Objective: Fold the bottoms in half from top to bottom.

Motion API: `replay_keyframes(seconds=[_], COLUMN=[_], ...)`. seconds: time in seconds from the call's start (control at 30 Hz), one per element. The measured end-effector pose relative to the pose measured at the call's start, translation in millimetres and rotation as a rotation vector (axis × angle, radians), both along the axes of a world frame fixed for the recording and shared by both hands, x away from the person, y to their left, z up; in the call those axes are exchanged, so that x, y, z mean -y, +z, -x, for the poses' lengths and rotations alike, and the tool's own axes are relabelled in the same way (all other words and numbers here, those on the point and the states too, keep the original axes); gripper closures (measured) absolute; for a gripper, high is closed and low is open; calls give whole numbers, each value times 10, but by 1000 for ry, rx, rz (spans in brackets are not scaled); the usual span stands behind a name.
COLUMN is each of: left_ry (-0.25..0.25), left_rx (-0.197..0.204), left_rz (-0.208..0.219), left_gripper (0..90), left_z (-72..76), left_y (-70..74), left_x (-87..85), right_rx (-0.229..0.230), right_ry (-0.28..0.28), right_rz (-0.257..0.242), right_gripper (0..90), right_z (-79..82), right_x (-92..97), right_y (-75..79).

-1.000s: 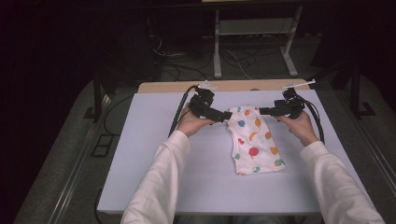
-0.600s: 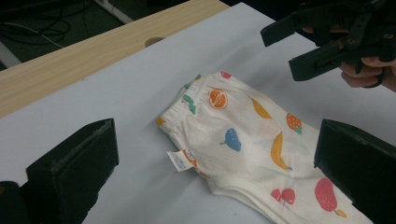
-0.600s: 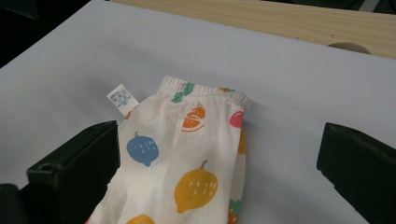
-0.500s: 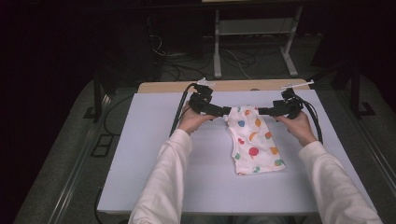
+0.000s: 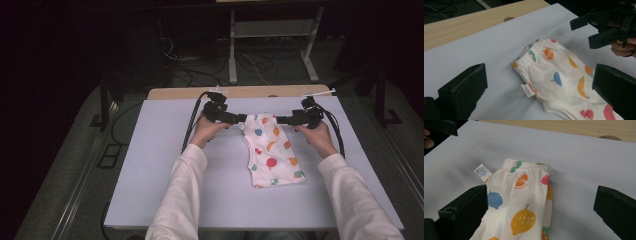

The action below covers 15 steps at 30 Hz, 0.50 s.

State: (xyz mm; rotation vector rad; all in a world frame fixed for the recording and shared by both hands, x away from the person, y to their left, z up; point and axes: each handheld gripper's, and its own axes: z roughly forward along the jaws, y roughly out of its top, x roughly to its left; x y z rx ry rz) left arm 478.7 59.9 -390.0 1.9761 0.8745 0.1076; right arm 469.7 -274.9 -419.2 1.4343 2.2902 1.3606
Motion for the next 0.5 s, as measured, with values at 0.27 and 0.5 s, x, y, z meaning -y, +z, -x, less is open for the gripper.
replay_keyframes(seconds=[0.27, 0.5], left_ry=[9, 20], left_rx=[-47, -97], left_rz=[-14, -16], left_gripper=[0, 0], left_z=[-72, -138], left_y=[-179, -318], left_x=[79, 112], right_rx=[-39, -69], right_ry=[-38, -56], right_rz=[-24, -18], right_gripper=[0, 0], right_z=[-47, -94], right_x=[102, 129], right_y=[-71, -145])
